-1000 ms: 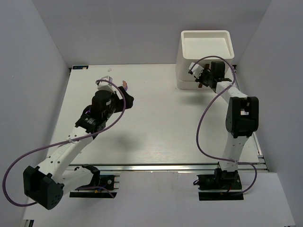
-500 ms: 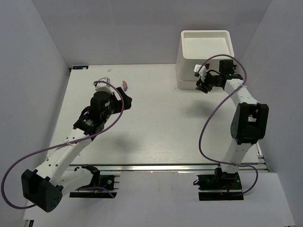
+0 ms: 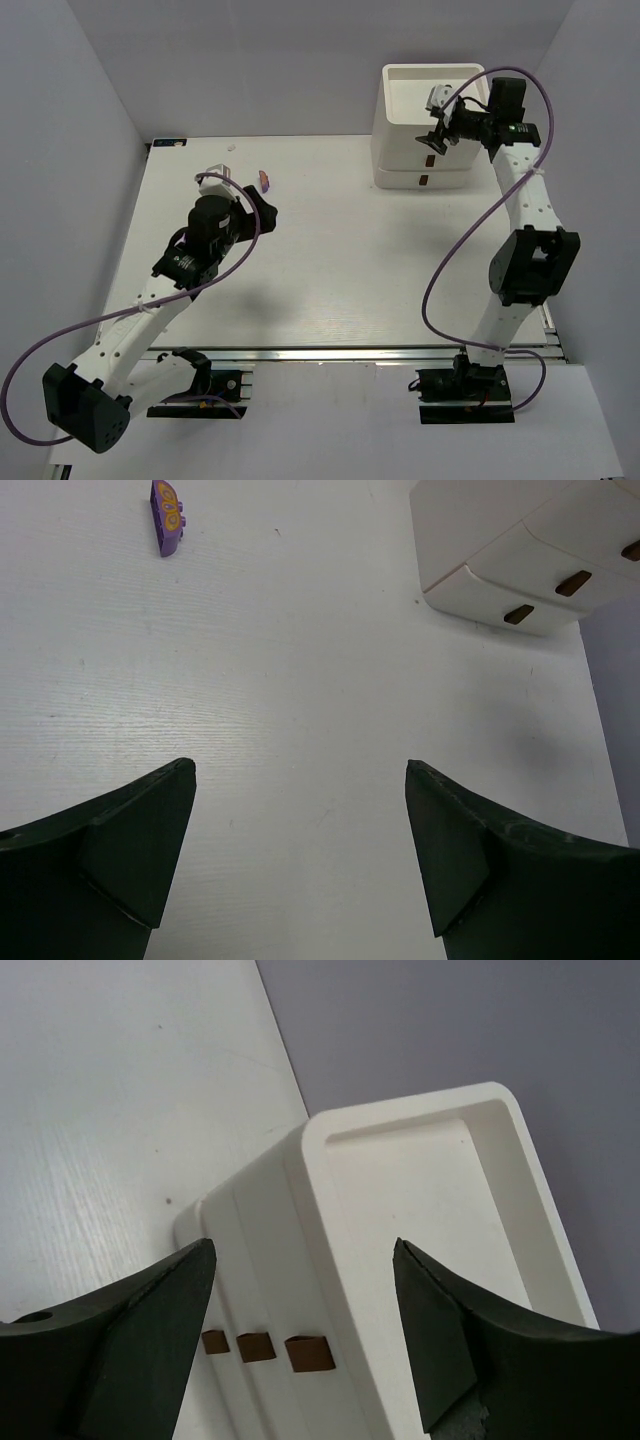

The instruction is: Sort the legos into containers by color

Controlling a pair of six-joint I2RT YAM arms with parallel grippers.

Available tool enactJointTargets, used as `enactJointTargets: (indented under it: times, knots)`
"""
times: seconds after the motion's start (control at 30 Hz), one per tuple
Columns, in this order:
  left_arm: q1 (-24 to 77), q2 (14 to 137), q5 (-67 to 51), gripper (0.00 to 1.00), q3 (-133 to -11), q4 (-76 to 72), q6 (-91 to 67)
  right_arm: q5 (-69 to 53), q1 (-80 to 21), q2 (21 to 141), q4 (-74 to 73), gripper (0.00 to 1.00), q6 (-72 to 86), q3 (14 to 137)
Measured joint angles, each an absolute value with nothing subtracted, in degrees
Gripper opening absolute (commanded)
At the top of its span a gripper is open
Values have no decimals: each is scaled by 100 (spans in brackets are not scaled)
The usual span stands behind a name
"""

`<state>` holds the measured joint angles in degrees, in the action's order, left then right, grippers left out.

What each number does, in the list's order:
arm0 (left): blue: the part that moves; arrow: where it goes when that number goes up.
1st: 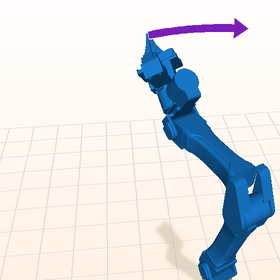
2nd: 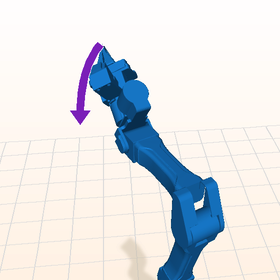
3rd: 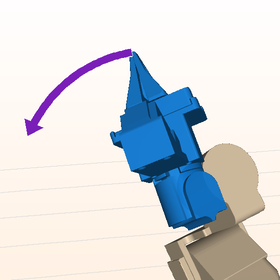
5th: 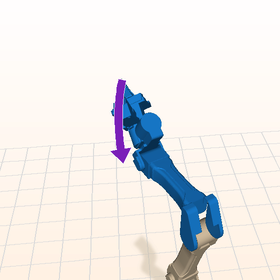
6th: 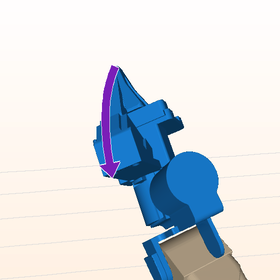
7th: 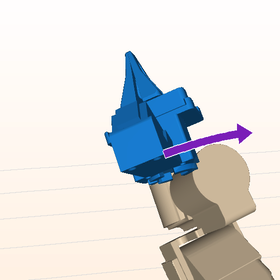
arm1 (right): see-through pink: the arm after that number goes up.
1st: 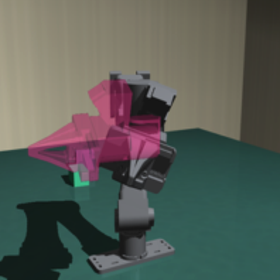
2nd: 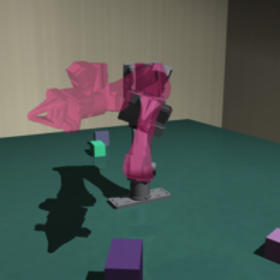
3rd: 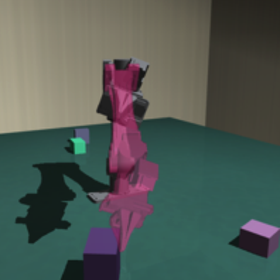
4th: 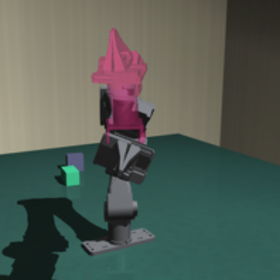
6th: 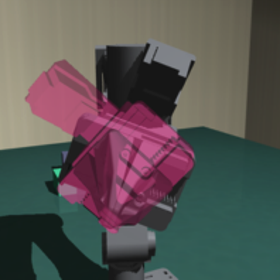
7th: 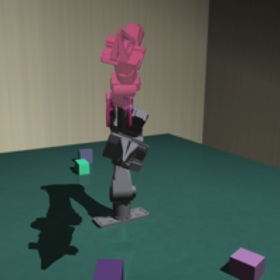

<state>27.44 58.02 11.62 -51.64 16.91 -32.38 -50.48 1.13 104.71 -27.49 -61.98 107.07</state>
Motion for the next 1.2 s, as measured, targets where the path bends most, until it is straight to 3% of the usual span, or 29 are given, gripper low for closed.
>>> enactJointTargets:
  times: [0.27,0.5,0.7,0.83,1.2]
  knots:
    - [2744,5599,1168,95,-4998,1774,-3258,-4748,115,12025,-2982,77,-6294,12108]
    - [2744,5527,1275,95,-4998,1883,-3262,-4530,110,12272,-3035,72,-6517,12169]
    - [2744,5485,1310,95,-4936,1933,-3297,-4521,115,12250,-3240,47,-7175,12171]
    - [2744,5485,1310,96,-4910,1951,-3301,-4534,117,12167,-3509,23,-7721,12173]
    - [2744,5485,1310,96,-4910,1949,-3301,-4609,130,11935,-4399,20,-8276,12173]
